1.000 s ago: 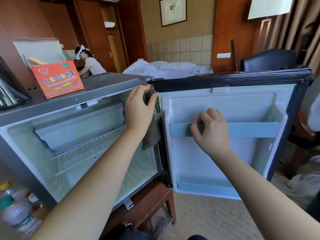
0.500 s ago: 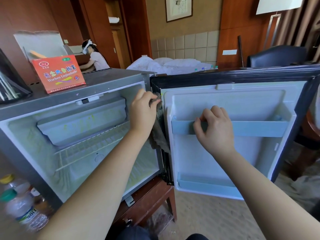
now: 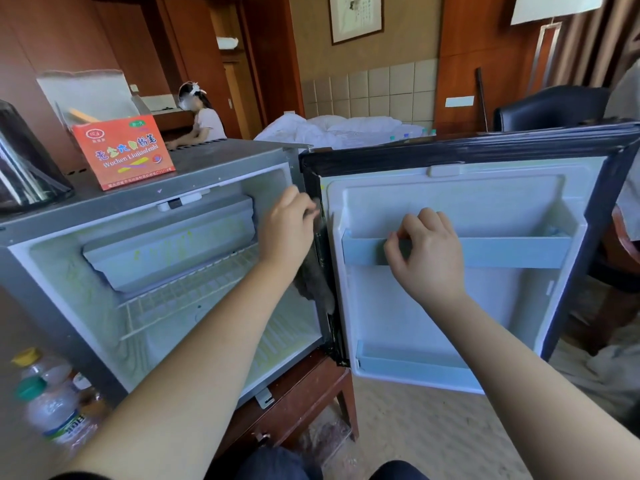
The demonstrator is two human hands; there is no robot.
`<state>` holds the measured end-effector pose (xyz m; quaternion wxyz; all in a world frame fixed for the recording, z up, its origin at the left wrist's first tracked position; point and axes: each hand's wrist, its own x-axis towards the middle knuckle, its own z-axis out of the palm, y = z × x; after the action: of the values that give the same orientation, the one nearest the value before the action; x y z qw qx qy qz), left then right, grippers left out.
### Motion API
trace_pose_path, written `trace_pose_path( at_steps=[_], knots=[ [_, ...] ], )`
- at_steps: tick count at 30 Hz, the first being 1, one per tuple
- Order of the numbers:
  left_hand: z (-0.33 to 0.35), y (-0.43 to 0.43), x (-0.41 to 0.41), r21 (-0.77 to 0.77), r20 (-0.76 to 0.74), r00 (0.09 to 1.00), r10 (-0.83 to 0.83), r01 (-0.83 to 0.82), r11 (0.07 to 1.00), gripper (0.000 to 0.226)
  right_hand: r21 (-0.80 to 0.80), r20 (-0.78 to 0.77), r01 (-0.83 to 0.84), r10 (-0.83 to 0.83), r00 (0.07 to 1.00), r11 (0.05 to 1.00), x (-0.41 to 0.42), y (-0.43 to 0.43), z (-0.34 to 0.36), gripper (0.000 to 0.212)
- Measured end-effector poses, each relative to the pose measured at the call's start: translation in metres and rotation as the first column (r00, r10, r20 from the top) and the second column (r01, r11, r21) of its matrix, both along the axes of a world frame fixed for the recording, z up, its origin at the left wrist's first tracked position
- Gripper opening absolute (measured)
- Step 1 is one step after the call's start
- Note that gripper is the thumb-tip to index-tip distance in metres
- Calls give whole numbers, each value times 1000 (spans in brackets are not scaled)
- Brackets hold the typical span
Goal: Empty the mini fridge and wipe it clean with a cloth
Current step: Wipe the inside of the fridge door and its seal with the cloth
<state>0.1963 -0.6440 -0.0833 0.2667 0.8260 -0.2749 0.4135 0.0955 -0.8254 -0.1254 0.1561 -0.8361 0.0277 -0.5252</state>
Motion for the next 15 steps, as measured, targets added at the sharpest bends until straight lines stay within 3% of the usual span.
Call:
trace_pose_path(
  at_steps=[3,6,8,12,15],
  knots=[
    [13,3,-4,35,-41,999,-23,24,999,8,-10,-11,-5,5,1000,1000,-1,0,1,18],
    [53,-3,-5,-84,26,999,-34,36,996,8,-7,-21,-3,3,1000,1000,0,0,1,18],
    [68,-10,-4,-85,65,998,-20,25,996,7,-3,-22,1,-1,1000,1000,0,0,1,18],
    [43,-9,4,-25,124,992,-15,18,1000,8,-7,-2,11,-11,1000,1000,-1,1,0,18],
    [12,-5,3,3,59,998,-11,11,1000,10,-9,-1,17,-17,1000,1000,0,2,0,18]
  ],
)
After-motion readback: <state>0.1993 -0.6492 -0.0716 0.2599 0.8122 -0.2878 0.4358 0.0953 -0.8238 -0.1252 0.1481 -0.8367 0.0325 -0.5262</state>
